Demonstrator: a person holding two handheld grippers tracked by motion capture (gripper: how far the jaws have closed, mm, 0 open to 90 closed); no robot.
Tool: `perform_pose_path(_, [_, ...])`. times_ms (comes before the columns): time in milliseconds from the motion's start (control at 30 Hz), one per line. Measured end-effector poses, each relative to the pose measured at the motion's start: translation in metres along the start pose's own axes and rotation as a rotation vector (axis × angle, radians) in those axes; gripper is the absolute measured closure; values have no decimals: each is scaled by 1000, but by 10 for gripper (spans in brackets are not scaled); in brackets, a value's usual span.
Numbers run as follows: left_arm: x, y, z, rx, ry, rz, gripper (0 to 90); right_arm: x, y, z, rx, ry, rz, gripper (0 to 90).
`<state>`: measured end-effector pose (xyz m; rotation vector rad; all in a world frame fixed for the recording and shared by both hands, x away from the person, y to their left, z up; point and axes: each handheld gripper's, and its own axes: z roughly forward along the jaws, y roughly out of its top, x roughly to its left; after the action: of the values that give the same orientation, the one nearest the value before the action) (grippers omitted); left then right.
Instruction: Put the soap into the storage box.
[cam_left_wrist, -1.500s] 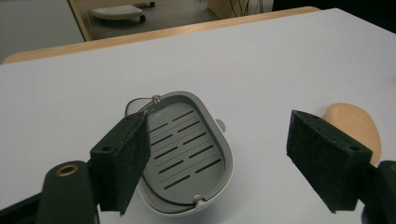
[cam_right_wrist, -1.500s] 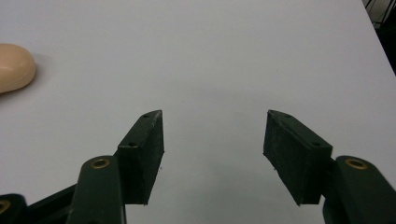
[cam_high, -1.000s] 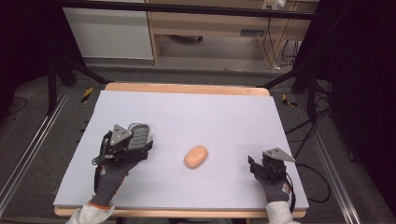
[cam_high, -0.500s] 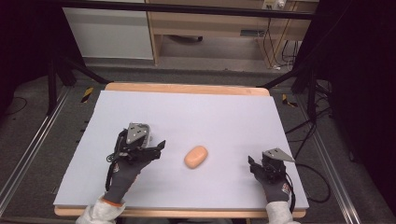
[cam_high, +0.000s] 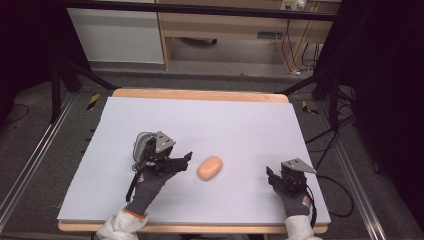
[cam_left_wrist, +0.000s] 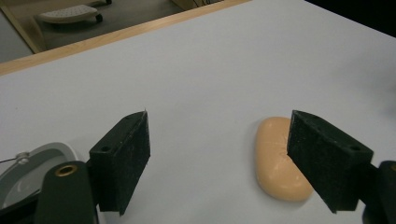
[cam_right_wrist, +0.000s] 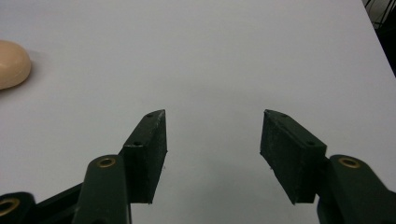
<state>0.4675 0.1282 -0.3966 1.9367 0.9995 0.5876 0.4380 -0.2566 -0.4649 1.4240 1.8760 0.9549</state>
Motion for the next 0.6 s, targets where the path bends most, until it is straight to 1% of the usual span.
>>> perform_pose_path(167, [-8,0,8,11,-10,10,207,0,0,1,4,-4,-1,409])
perform_pose_path(367, [-17,-1,18,34,-21,26,206,-1,0,0,4,-7,4,410])
perform_pose_path(433, [-20,-2,21,49,-24,37,205,-1,0,1,4,-7,5,411])
perform_pose_path(600, [-26,-3,26,62,-32,47,202,-2,-1,1,5,-6,7,411])
